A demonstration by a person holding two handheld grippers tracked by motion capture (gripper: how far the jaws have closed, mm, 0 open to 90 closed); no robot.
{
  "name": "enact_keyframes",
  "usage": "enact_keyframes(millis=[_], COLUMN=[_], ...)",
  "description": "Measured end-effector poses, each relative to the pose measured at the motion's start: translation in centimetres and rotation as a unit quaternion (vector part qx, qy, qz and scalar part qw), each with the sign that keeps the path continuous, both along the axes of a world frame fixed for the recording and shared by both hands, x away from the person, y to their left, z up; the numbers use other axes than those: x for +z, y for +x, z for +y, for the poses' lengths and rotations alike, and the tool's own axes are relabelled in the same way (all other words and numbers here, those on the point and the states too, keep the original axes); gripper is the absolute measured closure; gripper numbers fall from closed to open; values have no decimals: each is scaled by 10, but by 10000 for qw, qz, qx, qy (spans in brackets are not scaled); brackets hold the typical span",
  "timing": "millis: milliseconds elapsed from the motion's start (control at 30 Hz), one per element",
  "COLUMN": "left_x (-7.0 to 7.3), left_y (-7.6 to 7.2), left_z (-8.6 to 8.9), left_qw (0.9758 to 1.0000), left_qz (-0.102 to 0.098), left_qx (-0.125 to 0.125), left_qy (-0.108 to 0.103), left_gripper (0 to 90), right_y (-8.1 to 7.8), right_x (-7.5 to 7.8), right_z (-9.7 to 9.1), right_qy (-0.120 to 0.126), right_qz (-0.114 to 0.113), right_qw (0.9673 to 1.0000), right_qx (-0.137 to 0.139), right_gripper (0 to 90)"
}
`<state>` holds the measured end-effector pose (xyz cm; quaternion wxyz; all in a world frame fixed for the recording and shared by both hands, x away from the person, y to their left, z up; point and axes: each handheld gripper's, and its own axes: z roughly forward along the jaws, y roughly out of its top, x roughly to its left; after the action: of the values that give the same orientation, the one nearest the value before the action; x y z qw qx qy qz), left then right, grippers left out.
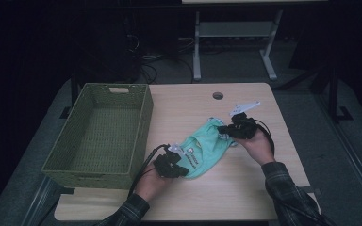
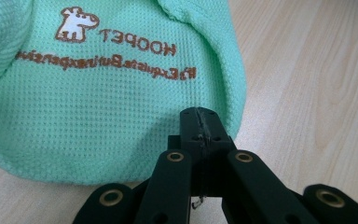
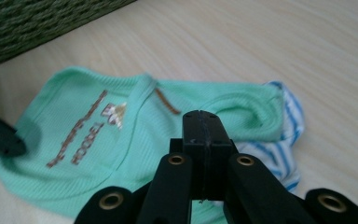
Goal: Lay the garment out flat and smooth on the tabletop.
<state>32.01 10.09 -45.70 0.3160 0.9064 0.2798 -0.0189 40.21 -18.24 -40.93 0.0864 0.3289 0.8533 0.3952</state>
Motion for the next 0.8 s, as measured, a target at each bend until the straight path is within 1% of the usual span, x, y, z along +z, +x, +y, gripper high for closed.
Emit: enact_keyframes(millis=[67,100,167,200,333,400,467,500,533,567,600,633,700,733,767,800], left_x=[0,0,0,0,0,0,0,0,0,0,0,0,1,1,1,1], left_y=[0,0,-1,0,0,0,0,0,-1,-1,-1,-1,-1,-1,-2,-2], left_z=[0,0,0,0,0,0,0,0,-1,-1,-1,0,-1,-1,-2,-2], left_qw=[10000,10000,10000,10000,10000,10000,10000,10000,10000,10000,10000,10000,9999,9999,10000,9999], left_qz=[2,15,25,16,33,12,9,5,12,9,7,-5,-15,-26,-28,-44], left_qx=[-2,26,44,8,8,-16,-15,-22,22,13,21,-13,-54,-55,-14,-36], left_qy=[2,-36,-33,6,13,21,29,36,-4,7,2,34,91,104,69,91], left_gripper=[895,895,895,895,895,895,895,895,895,895,895,895,895,895,895,895], right_y=[-7,-9,-15,-19,-31,-37,-43,-46,-48,-50,-53,-55,-59,-61,-62,-62], right_x=[-3,-4,-7,-10,-18,-23,-29,-32,-35,-37,-38,-40,-43,-45,-47,-48], right_z=[-1,-1,-1,0,5,7,8,8,9,10,13,14,19,22,24,25], right_qy=[23,39,92,98,75,41,136,152,151,167,159,119,137,100,74,89], right_qz=[-10,-22,-31,-18,-20,-5,38,81,111,131,190,161,191,173,206,233], right_qw=[10000,10000,9999,9998,9996,9996,9994,9994,9993,9991,9989,9988,9985,9985,9985,9983], right_qx=[43,58,112,146,271,294,315,305,333,373,386,444,490,501,511,529], right_gripper=[899,899,899,899,899,898,899,899,899,899,898,898,898,898,898,899])
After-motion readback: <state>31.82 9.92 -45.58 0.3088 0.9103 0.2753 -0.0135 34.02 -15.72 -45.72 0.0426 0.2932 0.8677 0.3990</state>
